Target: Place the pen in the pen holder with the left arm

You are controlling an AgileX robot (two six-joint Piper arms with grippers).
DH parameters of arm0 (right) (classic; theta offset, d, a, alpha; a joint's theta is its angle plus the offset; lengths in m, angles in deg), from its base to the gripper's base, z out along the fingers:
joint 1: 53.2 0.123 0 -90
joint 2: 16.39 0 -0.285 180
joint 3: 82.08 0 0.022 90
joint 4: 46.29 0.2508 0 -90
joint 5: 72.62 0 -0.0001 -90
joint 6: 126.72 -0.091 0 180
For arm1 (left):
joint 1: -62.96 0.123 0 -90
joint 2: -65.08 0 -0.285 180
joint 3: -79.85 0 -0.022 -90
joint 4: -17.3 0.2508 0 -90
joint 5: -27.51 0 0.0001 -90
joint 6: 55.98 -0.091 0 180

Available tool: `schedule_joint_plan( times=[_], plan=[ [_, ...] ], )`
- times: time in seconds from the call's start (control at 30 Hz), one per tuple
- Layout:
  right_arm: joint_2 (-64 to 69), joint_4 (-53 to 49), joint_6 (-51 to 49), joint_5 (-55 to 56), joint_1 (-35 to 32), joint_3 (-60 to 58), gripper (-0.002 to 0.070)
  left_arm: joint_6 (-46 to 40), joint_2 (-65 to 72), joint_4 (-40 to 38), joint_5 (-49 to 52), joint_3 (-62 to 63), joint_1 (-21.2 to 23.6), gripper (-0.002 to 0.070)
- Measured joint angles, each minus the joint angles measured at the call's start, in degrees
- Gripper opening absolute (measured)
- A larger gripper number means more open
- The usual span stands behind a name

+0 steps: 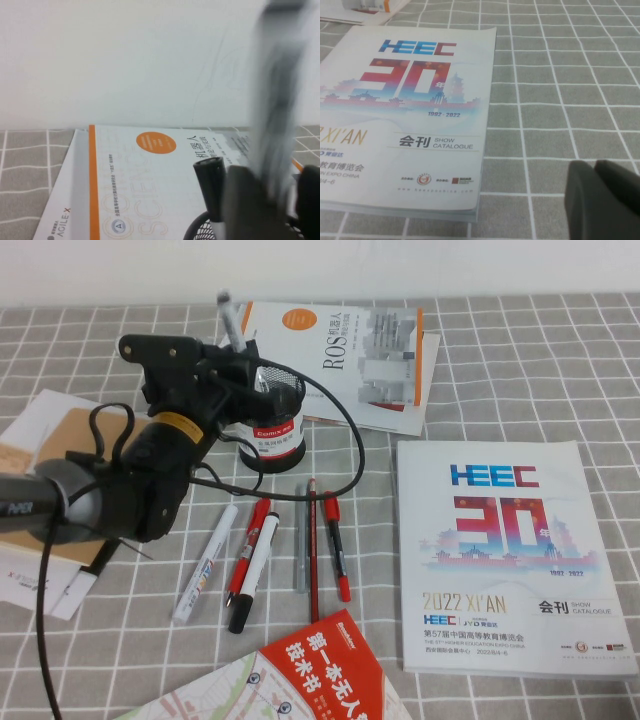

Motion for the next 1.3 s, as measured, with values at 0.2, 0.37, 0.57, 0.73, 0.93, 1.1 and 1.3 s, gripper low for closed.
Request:
schedule_joint_plan(
  times=[0.2, 0.37, 0.57, 0.73, 0.93, 1.1, 1.3],
  plan=[
    [0.0, 0.0, 0.0, 0.0, 0.0, 0.0, -0.0014, -2.1, -0.1, -0.2, 0.3, 0.0, 0.0, 0.0339],
    [0.0, 0.0, 0.0, 0.0, 0.0, 0.0, -0.0014, -3.3, -5.3, -0.2, 5.5, 0.0, 0.0, 0.0328],
    [0.0, 0.0, 0.0, 0.0, 0.0, 0.0, -0.0014, -3.3, -18.0, 1.9, 21.1, 0.0, 0.0, 0.0074],
    [0.0, 0.0, 0.0, 0.0, 0.0, 0.0, -0.0014, -3.3, -30.0, 2.8, 35.8, -0.2, 0.0, 0.001],
    [0.0, 0.0, 0.0, 0.0, 0.0, 0.0, -0.0014, -3.3, -45.9, 3.1, 41.9, -7.8, 0.0, 0.0001],
    [0.0, 0.0, 0.0, 0.0, 0.0, 0.0, -0.0014, -3.3, -58.4, 3.1, 49.7, -16.5, 0.0, 0.0],
    [0.0, 0.0, 0.0, 0.0, 0.0, 0.0, -0.0014, -3.3, -67.9, 3.1, 57.1, -20.7, 0.0, 0.0]
  ],
)
